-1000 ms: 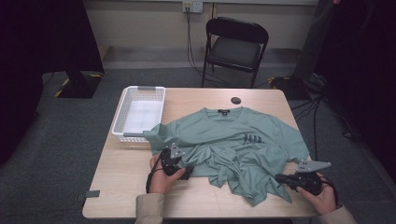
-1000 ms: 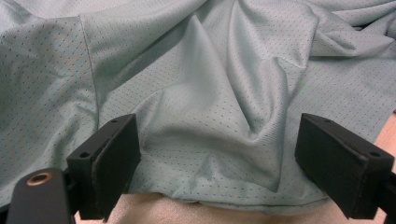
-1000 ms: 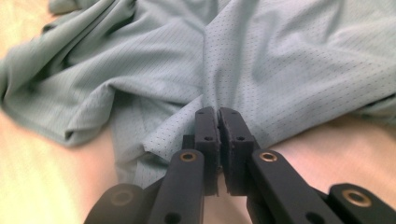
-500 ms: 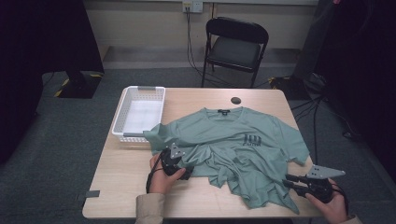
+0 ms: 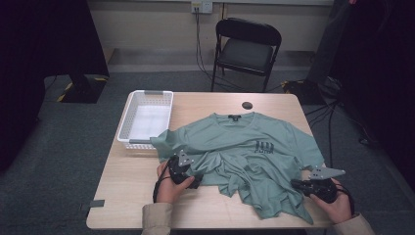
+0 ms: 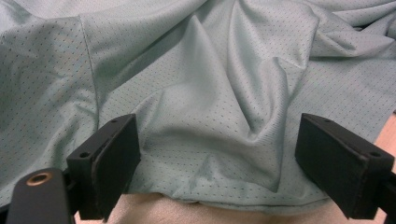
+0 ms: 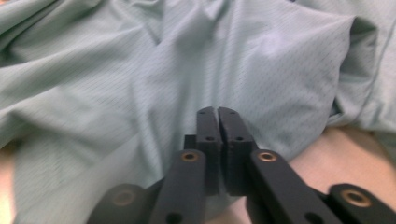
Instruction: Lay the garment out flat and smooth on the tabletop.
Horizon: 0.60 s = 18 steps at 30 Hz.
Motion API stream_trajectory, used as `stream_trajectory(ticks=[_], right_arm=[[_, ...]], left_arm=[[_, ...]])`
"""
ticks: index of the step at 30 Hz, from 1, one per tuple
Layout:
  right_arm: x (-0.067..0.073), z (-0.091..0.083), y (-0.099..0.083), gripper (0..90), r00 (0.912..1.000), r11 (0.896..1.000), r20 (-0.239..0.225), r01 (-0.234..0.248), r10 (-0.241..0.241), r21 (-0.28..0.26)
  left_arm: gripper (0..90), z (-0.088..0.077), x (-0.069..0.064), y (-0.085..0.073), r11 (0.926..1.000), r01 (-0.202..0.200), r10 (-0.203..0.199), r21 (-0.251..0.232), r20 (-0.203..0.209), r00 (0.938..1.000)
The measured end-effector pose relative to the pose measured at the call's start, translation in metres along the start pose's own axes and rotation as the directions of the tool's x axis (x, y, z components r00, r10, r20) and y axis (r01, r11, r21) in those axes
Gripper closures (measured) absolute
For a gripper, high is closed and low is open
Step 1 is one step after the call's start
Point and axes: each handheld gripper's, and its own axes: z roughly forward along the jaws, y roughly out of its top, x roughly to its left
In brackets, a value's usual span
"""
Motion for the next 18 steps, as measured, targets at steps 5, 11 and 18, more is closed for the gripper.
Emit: stream_trajectory(ticks=[5, 11, 18], right_arm=[[0.008, -0.010, -0.009, 89.9, 0.9991, 1.000, -0.042, 0.008, -0.008, 0.005], [0.019, -0.026, -0.024, 89.9, 0.9944, 1.000, -0.106, -0.001, 0.002, 0.005], [0.028, -0.035, -0.028, 73.8, 0.9970, 1.000, -0.077, -0.004, 0.001, -0.031]], left_arm=[[13.4, 0.000, 0.000, 0.000, 1.0000, 0.000, 0.000, 0.000, 0.000, 1.0000], [13.4, 0.000, 0.000, 0.000, 1.0000, 0.000, 0.000, 0.000, 0.000, 1.0000], [13.4, 0.000, 0.000, 0.000, 1.0000, 0.000, 0.000, 0.000, 0.000, 1.0000]])
